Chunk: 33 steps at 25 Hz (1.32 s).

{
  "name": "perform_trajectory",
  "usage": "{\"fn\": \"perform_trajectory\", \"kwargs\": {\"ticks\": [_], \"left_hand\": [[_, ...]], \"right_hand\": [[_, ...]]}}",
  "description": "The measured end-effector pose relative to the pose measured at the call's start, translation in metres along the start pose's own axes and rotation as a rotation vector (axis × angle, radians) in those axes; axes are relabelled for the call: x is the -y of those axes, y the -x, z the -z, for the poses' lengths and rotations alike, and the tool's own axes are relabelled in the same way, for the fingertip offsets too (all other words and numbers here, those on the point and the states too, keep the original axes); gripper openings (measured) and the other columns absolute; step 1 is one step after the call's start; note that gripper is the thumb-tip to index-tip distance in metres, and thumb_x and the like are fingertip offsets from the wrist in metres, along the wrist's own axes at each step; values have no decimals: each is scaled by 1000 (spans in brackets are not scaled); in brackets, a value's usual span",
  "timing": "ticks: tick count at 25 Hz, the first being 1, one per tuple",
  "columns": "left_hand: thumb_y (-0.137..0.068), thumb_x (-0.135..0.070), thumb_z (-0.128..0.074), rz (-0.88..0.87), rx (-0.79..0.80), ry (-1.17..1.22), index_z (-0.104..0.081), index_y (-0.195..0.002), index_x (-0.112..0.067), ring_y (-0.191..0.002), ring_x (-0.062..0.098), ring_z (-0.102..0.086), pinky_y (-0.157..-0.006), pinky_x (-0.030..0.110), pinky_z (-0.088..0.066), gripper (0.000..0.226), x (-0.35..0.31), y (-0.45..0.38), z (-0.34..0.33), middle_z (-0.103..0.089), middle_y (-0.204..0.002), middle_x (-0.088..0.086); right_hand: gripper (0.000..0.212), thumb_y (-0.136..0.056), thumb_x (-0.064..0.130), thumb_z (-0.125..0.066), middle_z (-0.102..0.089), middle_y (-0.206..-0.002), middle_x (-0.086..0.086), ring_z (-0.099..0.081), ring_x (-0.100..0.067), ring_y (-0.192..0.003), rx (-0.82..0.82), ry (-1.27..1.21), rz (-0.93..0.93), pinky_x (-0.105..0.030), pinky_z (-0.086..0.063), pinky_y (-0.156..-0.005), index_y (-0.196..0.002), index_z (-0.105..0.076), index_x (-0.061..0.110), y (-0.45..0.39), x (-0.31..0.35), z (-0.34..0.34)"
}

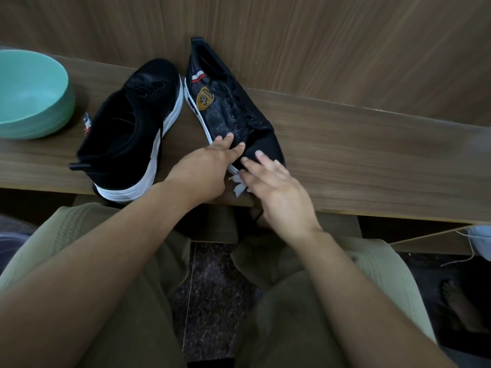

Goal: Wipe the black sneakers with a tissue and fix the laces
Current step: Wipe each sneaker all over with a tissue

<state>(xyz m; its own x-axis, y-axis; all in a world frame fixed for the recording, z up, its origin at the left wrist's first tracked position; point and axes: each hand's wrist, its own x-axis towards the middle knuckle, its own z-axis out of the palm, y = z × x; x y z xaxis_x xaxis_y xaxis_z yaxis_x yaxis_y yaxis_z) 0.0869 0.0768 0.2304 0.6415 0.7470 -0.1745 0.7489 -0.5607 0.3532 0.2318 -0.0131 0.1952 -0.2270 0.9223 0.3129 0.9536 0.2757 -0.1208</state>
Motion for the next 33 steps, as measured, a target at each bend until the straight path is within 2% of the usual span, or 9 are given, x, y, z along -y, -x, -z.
{"fn": "perform_trajectory", "kwargs": {"ticks": [6, 9, 15, 18, 20, 22, 25, 28, 33], "left_hand": [[-80, 6, -45, 11, -8, 62, -16, -148, -27, -145, 12, -6, -112, 29, -26, 81, 1, 3, 3, -3, -158, -1], [-84, -6, -52, 8, -237, 189, -36, -142, -24, -142, 9, -19, -109, 26, -28, 63, 0, 6, -6, -24, -154, -2], [-93, -29, -50, 239, -496, 504, -65, -116, -17, -121, 12, -51, -95, 18, -34, 30, 5, 10, 4, -61, -127, -1], [-96, -42, -41, 202, -392, 687, -46, -136, -25, -136, 2, -26, -106, 18, -20, 44, 5, 9, 3, -34, -149, -7], [-97, -46, -28, 142, -237, 687, -19, -147, -25, -143, 5, 5, -114, 25, 0, 55, -6, 9, -7, -5, -158, -7], [-98, -46, -15, 104, -206, 616, -5, -149, -21, -140, 5, 17, -115, 29, 10, 58, -12, 9, -12, 8, -158, -5], [-95, -52, -7, 109, -173, 623, 0, -148, -19, -133, -3, 19, -114, 27, 13, 63, -10, 5, -12, 11, -157, -5], [-72, -82, -3, 132, -173, 643, 0, -149, -24, -140, 8, 19, -116, 36, 11, 96, -2, -1, -15, 12, -157, -7], [-68, -76, -2, 170, -165, 654, 0, -148, -27, -141, 8, 18, -116, 43, 9, 94, -5, -3, -16, 12, -157, -10]], "right_hand": [[42, -82, -14, -51, -58, -128, 8, -52, -3, -117, -116, -458, -473, -13, -39, -99, -104, -71, 17, 1, -19, 30], [35, -90, -2, -48, -60, -121, 8, -56, -7, -109, -180, -729, -757, -30, -46, -97, -101, -61, 28, -21, -25, 32], [25, -82, 8, -55, -69, -84, 12, -61, -8, -75, 27, -516, -647, -20, -48, -69, -94, -68, 26, -10, 10, 37], [24, -84, 14, -57, -72, -95, 6, -66, -12, -89, -301, -922, -844, -41, -54, -84, -99, -68, 28, -17, 0, 28], [24, -92, 10, -51, -66, -112, 3, -62, -8, -101, -462, -1001, -886, -31, -51, -90, -112, -62, 20, -18, 25, 16], [26, -96, 6, -45, -51, -136, -4, -48, -7, -123, -467, -903, -786, -17, -42, -98, -119, -55, 10, -20, 63, 4], [20, -97, 4, -41, -24, -154, -16, -22, -18, -143, -441, -870, -734, -26, -36, -108, -115, -49, 3, -38, 60, -14], [19, -99, 8, -36, -27, -154, -11, -31, -12, -136, -336, -1032, -792, -5, -37, -92, -117, -45, 6, -62, 23, -9], [15, -100, 9, -36, -54, -121, 5, -54, 11, -87, -351, -1019, -882, -2, -39, -73, -111, -45, 14, -17, 61, -3]]}}
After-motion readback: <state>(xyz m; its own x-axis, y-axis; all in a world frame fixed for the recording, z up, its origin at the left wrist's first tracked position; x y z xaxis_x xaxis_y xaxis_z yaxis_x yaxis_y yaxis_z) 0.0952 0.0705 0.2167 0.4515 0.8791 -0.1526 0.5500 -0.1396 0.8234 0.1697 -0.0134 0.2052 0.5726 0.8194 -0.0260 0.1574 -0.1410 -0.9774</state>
